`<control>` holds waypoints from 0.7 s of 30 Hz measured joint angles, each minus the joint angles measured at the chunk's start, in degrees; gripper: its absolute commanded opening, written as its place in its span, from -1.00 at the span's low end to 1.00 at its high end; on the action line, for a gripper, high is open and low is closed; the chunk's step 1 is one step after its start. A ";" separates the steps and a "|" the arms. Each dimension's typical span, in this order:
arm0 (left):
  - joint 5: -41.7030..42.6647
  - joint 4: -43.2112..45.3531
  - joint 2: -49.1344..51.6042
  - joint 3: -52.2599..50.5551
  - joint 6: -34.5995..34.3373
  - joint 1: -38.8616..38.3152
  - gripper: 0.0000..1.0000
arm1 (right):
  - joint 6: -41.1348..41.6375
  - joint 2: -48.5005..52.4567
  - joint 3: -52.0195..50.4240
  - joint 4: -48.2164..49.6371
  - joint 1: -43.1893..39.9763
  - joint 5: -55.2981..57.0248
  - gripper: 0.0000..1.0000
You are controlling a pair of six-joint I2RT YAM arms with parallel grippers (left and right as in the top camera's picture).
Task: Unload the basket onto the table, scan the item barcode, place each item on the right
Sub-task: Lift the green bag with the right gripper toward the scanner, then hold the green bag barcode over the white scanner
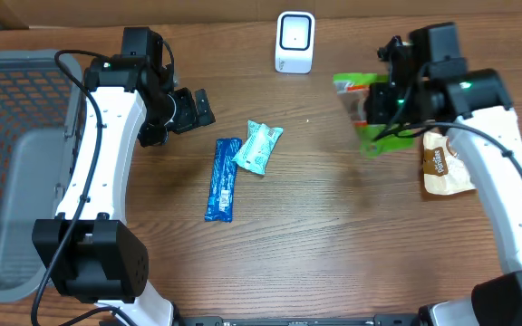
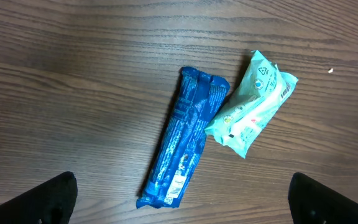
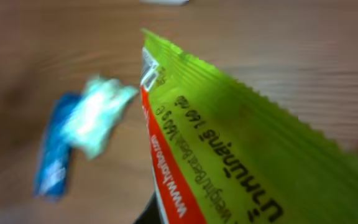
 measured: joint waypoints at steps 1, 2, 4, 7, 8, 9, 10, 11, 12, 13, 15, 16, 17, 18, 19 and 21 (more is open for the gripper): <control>-0.02 -0.02 0.00 0.00 0.00 0.00 1.00 | 1.11 0.17 0.00 1.60 1.49 4.70 -0.93; 0.00 0.00 0.00 0.00 0.00 0.00 1.00 | 2.19 0.42 0.00 2.89 2.82 8.74 -0.93; 0.00 0.00 0.00 0.00 0.00 0.00 1.00 | 3.26 1.68 0.00 6.71 5.73 16.92 -0.93; 0.00 -0.02 0.00 0.00 0.00 0.00 0.99 | 2.60 5.09 0.07 14.05 8.85 26.88 -0.93; -0.02 0.00 0.00 0.00 0.00 0.00 0.99 | 1.25 7.17 0.13 17.64 9.90 30.62 -0.93; 0.00 0.00 0.00 0.00 0.00 0.00 0.99 | 0.00 8.87 0.15 20.04 10.54 32.98 -0.93; 0.00 0.02 0.00 0.00 0.00 0.00 1.00 | -2.43 11.04 0.15 23.98 11.23 35.69 -0.93; -0.02 0.07 0.00 0.00 0.00 0.00 1.00 | -3.98 12.39 0.15 26.29 11.65 37.33 -0.93; 0.02 0.00 0.00 0.00 0.00 0.00 1.00 | -5.73 13.66 0.15 28.79 11.85 38.60 -0.93; 0.02 0.00 0.00 0.00 0.00 0.00 0.99 | -7.61 15.04 0.63 30.71 11.98 39.82 -0.93; 0.00 0.04 0.00 0.00 0.00 0.00 1.00 | -11.10 18.25 3.43 32.83 12.28 42.05 -0.93; 0.00 -0.02 0.00 0.00 0.00 0.00 1.00 | -12.22 19.80 5.29 33.55 12.28 42.53 -0.93; 0.00 0.04 0.00 0.00 0.00 0.00 1.00 | -13.57 21.55 7.56 34.21 12.26 43.23 -0.93; 0.00 0.04 0.00 0.00 0.00 0.00 1.00 | -15.30 23.93 10.80 35.23 12.26 43.74 -0.93; 0.00 0.02 0.00 0.00 0.00 0.00 1.00 | -16.39 25.29 12.70 35.54 12.26 44.06 -0.93; 0.00 0.07 0.00 0.00 0.00 0.00 1.00 | -20.87 28.92 16.63 39.26 12.28 44.83 -0.93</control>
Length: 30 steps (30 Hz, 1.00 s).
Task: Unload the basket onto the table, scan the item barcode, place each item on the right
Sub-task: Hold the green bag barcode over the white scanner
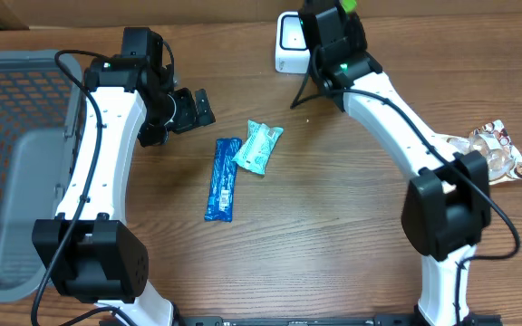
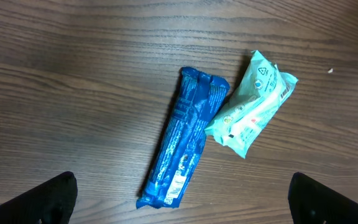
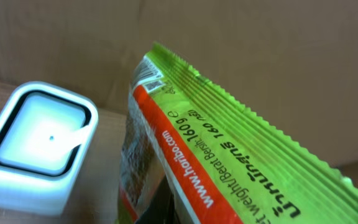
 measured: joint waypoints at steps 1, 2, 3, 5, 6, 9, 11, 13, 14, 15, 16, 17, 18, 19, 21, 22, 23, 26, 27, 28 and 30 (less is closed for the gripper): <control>0.00 -0.04 0.00 0.00 0.00 0.00 1.00 | -1.49 1.20 0.44 1.90 -0.02 0.28 -0.93; 0.02 0.00 0.00 0.00 0.00 0.00 1.00 | -3.69 2.86 0.66 4.85 0.00 0.66 -0.93; 0.00 0.00 0.00 0.00 0.00 0.00 1.00 | -5.44 3.93 0.66 6.25 -0.02 1.07 -0.93; 0.00 0.00 0.00 0.00 0.00 0.00 0.99 | -8.83 6.10 0.66 8.26 -0.02 1.38 -0.93; 0.00 -0.02 0.00 0.00 0.00 0.00 1.00 | -10.69 7.06 0.66 9.03 0.00 1.42 -0.93; 0.00 -0.02 0.00 0.00 0.00 0.00 1.00 | -17.42 9.53 0.66 12.07 -0.02 1.29 -0.93; 0.00 -0.02 0.00 0.00 0.00 0.00 0.99 | -22.03 9.90 0.66 13.09 -0.02 0.55 -0.93; 0.00 -0.04 0.00 0.00 0.00 0.00 1.00 | -25.55 9.92 0.66 13.46 -0.02 -0.50 -0.93; 0.00 -0.02 0.00 0.00 0.00 0.00 1.00 | -27.71 9.92 0.66 14.03 -0.02 -1.09 -0.93; 0.00 -0.02 0.00 0.00 0.00 0.00 1.00 | -29.16 9.92 0.66 14.47 -0.02 -1.46 -0.93; 0.00 -0.02 0.00 0.00 0.00 0.00 0.99 | -30.45 9.92 0.66 14.78 0.00 -1.66 -0.93; 0.00 -0.02 0.00 0.00 0.00 0.00 1.00 | -32.22 9.92 0.66 15.06 -0.02 -1.88 -0.93; 0.00 -0.02 0.00 0.00 0.00 0.00 0.99 | -33.51 9.92 0.66 15.06 -0.02 -1.99 -0.93; 0.00 -0.02 0.00 0.00 0.00 0.00 1.00 | -35.65 9.92 0.66 15.04 -0.02 -2.10 -0.93; 0.00 -0.02 0.00 0.00 0.00 0.00 1.00 | -37.20 9.92 0.66 15.04 -0.02 -2.14 -0.93; 0.00 -0.02 0.00 0.00 0.00 0.00 1.00 | -39.41 9.92 0.66 15.06 -0.02 -2.14 -0.93; 0.00 -0.02 0.00 0.00 0.00 0.00 0.99 | -41.57 9.92 0.66 15.04 0.00 -2.16 -0.93; 0.00 -0.04 0.00 0.00 0.00 0.00 1.00 | -47.74 9.92 0.66 15.02 -0.02 -1.95 -0.93; 0.00 -0.04 0.00 0.00 0.00 0.00 1.00 | -50.60 9.92 0.66 14.99 -0.02 -1.81 -0.93; 0.00 -0.04 0.00 0.00 0.00 0.00 1.00 | -53.59 9.92 0.66 14.88 0.00 -1.62 -0.93; 0.00 -0.04 0.00 0.00 0.00 0.00 1.00 | -57.92 9.92 0.66 14.73 0.02 -1.44 -0.93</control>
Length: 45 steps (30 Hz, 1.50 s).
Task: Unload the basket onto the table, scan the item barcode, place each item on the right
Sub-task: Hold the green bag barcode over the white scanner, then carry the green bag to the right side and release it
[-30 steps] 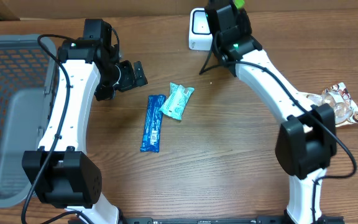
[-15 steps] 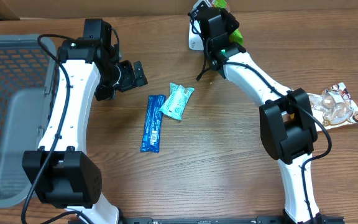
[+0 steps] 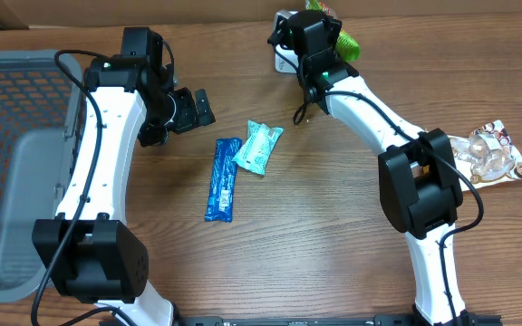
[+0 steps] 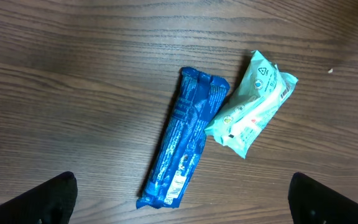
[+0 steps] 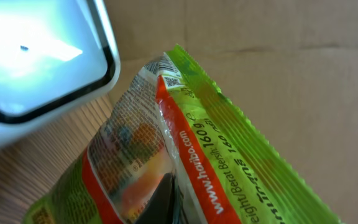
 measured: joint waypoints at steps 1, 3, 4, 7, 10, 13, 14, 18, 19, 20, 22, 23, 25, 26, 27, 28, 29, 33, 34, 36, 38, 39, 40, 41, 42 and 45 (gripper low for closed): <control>0.00 0.00 0.00 0.00 0.00 0.00 1.00 | -2.60 0.00 0.00 -0.07 0.00 0.07 -0.92; 0.00 0.00 0.00 0.00 0.00 0.00 0.99 | -7.26 0.00 0.00 -0.11 0.07 0.20 -0.93; 0.00 0.00 0.00 0.00 0.00 0.00 1.00 | -8.31 0.00 0.00 -0.09 0.07 0.22 -0.93; 0.00 0.00 0.00 0.00 0.00 0.00 1.00 | -11.74 0.00 0.00 -0.63 0.76 0.42 -0.93; 0.00 0.00 0.00 0.00 0.00 0.00 1.00 | -12.63 0.00 0.00 -4.11 2.21 0.33 -0.93; 0.00 0.00 0.00 0.00 0.00 0.00 0.99 | -13.14 0.00 0.00 -6.64 3.39 0.37 -0.92; 0.00 0.04 0.00 0.00 0.00 0.00 0.99 | -13.25 0.00 0.00 -6.95 3.72 0.37 -0.93; 0.00 0.02 0.00 0.00 0.00 0.00 1.00 | -13.49 0.00 0.00 -6.10 4.02 0.59 -0.93; 0.00 0.02 0.00 0.00 0.00 0.00 1.00 | -13.49 0.00 0.00 -5.29 4.02 0.92 -0.93; 0.00 0.02 0.00 0.00 0.00 0.00 0.99 | -13.51 0.00 0.00 -4.57 4.02 1.27 -0.93; 0.00 0.02 0.00 0.00 0.00 0.00 1.00 | -13.53 0.00 0.00 -3.87 4.02 1.79 -0.92; 0.00 0.02 0.00 0.00 0.00 0.00 1.00 | -13.57 0.00 0.00 -3.85 4.02 2.03 -0.93; 0.00 0.02 0.00 0.00 0.00 0.00 0.99 | -13.68 0.00 0.00 -3.87 4.02 2.40 -0.93; 0.00 0.02 0.00 0.00 0.00 0.00 1.00 | -13.66 0.00 0.00 -3.85 4.02 2.54 -0.93; 0.00 0.02 0.00 0.00 0.00 0.00 1.00 | -13.68 0.00 0.00 -3.80 4.02 2.71 -0.93; 0.00 0.02 0.00 0.00 0.00 0.00 1.00 | -13.68 0.00 0.00 -3.85 4.02 2.80 -0.92; 0.00 0.02 0.00 0.00 0.00 0.00 0.99 | -13.68 0.00 0.00 -3.80 3.98 2.93 -0.93; 0.00 0.02 0.00 0.00 0.00 0.00 1.00 | -13.68 0.00 0.00 -3.74 3.80 3.43 -0.93; 0.00 0.02 0.00 0.00 0.00 0.00 0.99 | -13.73 0.00 0.00 -3.76 3.63 3.61 -0.93; 0.00 0.02 0.00 0.00 0.00 0.00 1.00 | -13.68 0.00 0.00 -3.76 3.34 4.17 -0.93; 0.00 0.02 0.00 0.00 0.00 0.00 1.00 | -13.42 0.00 0.00 -3.82 3.21 4.83 -0.93; 0.00 0.02 0.00 0.00 0.00 0.00 1.00 | -12.98 0.00 0.00 -3.96 3.19 4.92 -0.93; 0.00 0.02 0.00 0.00 0.00 0.00 1.00 | -11.61 0.00 0.00 -4.81 3.04 4.83 -0.93; 0.00 0.02 0.00 0.00 0.00 0.00 0.99 | -11.02 0.00 0.00 -5.25 3.04 4.72 -0.93; 0.00 0.00 0.00 0.00 0.00 0.00 0.99 | -9.03 -0.31 0.07 -8.39 3.06 3.69 -0.92; 0.00 0.02 0.00 0.00 0.00 0.00 1.00 | -4.48 -2.01 0.09 -18.36 3.06 -0.17 -0.93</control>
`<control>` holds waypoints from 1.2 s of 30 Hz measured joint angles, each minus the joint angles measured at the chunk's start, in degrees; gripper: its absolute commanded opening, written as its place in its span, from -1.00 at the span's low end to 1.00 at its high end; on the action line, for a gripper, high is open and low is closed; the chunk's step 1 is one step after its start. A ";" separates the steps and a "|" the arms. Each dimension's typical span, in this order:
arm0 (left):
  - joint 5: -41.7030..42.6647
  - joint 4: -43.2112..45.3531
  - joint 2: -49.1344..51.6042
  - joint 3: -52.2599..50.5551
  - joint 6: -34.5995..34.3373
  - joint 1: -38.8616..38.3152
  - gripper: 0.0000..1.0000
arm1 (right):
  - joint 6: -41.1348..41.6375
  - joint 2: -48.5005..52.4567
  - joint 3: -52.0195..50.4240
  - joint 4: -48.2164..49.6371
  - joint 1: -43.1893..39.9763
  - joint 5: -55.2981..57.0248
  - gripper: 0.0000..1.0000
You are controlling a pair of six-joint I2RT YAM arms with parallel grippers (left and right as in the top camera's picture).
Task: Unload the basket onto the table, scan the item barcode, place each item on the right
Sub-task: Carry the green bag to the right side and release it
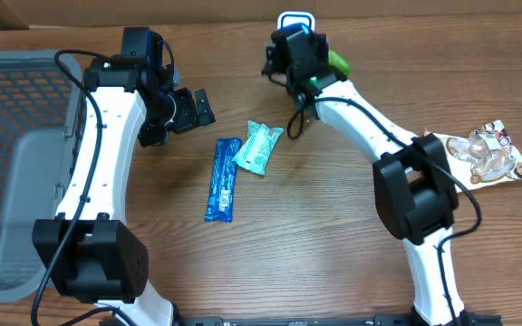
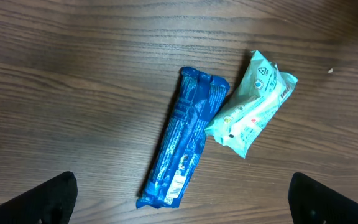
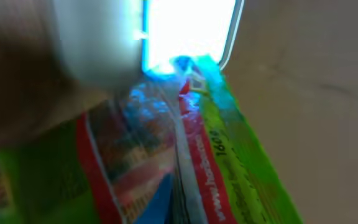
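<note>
My right gripper (image 1: pixel 306 56) is shut on a green and red snack bag (image 1: pixel 336 62) at the back of the table. It holds the bag right in front of the white scanner (image 1: pixel 295 20), whose rim glows blue. The right wrist view is blurred: the bag (image 3: pixel 229 155) fills it, with the scanner's bright window (image 3: pixel 188 31) just above and blue light on the bag's top edge. My left gripper (image 2: pixel 180 202) hangs open above a blue bar (image 2: pixel 185 137) and a mint-green pack (image 2: pixel 253 102), touching neither.
A grey mesh basket (image 1: pixel 16 163) takes up the left side. A pale snack pack (image 1: pixel 489 154) lies at the right edge. Cardboard runs along the back behind the scanner. The blue bar (image 1: pixel 223 178) and mint pack (image 1: pixel 258 147) lie mid-table.
My right gripper has shifted slightly toward the front and turned, uncovering the scanner in the overhead view. The bag is now closer to the scanner's window, which glows blue. The left arm is unchanged.
At first my right gripper held the green bag above the right side of the table. Then it was at the back beside the scanner, then turned with the bag's printed side near the window. Now the bag faces the lit scanner. The left arm never moved.
</note>
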 measured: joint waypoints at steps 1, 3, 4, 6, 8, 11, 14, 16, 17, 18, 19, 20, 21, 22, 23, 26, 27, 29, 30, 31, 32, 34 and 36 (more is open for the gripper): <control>0.00 -0.07 0.00 0.00 0.00 0.00 1.00 | 2.34 -1.07 0.00 -2.69 0.00 -1.79 -0.92; 0.00 -0.02 0.00 0.00 0.00 0.00 1.00 | 9.38 -5.33 -0.04 -9.44 0.00 -6.45 -0.93; 0.00 -0.02 0.00 0.00 0.00 0.00 0.99 | 12.41 -7.43 -0.04 -12.04 0.00 -8.41 -0.92; 0.00 0.00 0.00 0.00 0.00 0.00 1.00 | 22.25 -14.71 -0.04 -20.11 0.00 -16.81 -0.93; 0.00 0.02 0.00 0.00 0.00 0.00 1.00 | 32.81 -22.99 0.24 -27.17 -0.74 -29.33 -0.93; 0.02 -0.02 0.00 0.00 0.00 0.00 0.99 | 50.03 -31.21 1.05 -37.00 -4.42 -44.48 -0.93; 0.02 0.00 0.00 0.00 0.00 0.00 0.99 | 64.87 -33.64 1.40 -47.93 -11.85 -51.87 -0.93; 0.00 0.00 0.00 0.00 0.02 0.00 0.99 | 70.53 -33.27 1.31 -52.78 -16.92 -53.62 -0.92; 0.00 0.00 0.00 0.00 0.00 0.00 0.99 | 73.61 -33.09 0.55 -55.34 -21.68 -54.07 -0.92; 0.00 -0.02 0.00 0.00 0.00 0.00 0.99 | 74.95 -33.03 0.02 -55.89 -24.33 -54.10 -0.92; 0.00 0.00 0.00 0.00 0.00 0.00 0.99 | 76.50 -33.00 -0.94 -55.91 -27.63 -54.12 -0.92; 0.02 0.00 0.00 0.00 0.00 0.00 0.99 | 77.90 -32.98 -2.49 -55.54 -31.45 -54.14 -0.92; 0.00 0.04 0.00 0.00 0.00 0.00 1.00 | 79.06 -32.98 -4.42 -54.62 -34.88 -54.12 -0.92; 0.00 0.02 0.00 0.00 0.00 0.00 1.00 | 79.73 -32.96 -6.19 -53.83 -37.40 -54.07 -0.92; 0.00 0.00 0.00 0.00 0.00 0.00 0.99 | 80.61 -32.72 -8.37 -52.96 -40.33 -54.10 -0.92; 0.00 0.07 0.00 0.00 0.00 0.00 1.00 | 83.58 -32.28 -18.47 -44.44 -48.96 -54.60 -0.70; 0.00 0.02 0.00 0.00 0.00 0.00 1.00 | 84.13 -32.20 -21.42 -41.72 -51.17 -54.53 -0.50; 0.00 0.09 0.00 0.00 0.00 0.00 1.00 | 85.20 -32.15 -25.77 -37.53 -53.92 -54.80 0.33; 0.00 -0.02 0.00 0.00 0.00 0.00 0.99 | 85.55 -32.13 -27.10 -36.54 -54.69 -54.75 0.49; 0.00 0.07 0.00 0.00 0.00 0.00 0.99 | 85.68 -32.13 -28.00 -36.13 -55.28 -54.75 0.58; 0.00 0.02 0.00 0.00 0.00 0.00 1.00 | 85.83 -32.13 -28.55 -36.00 -55.76 -54.82 0.63; 0.00 0.09 0.00 0.00 0.00 0.00 1.00 | 85.90 -32.13 -28.33 -35.74 -56.22 -55.01 0.70; 0.00 0.04 0.00 0.00 0.00 0.00 0.99 | 85.66 -32.04 -25.46 -37.88 -56.19 -56.22 0.77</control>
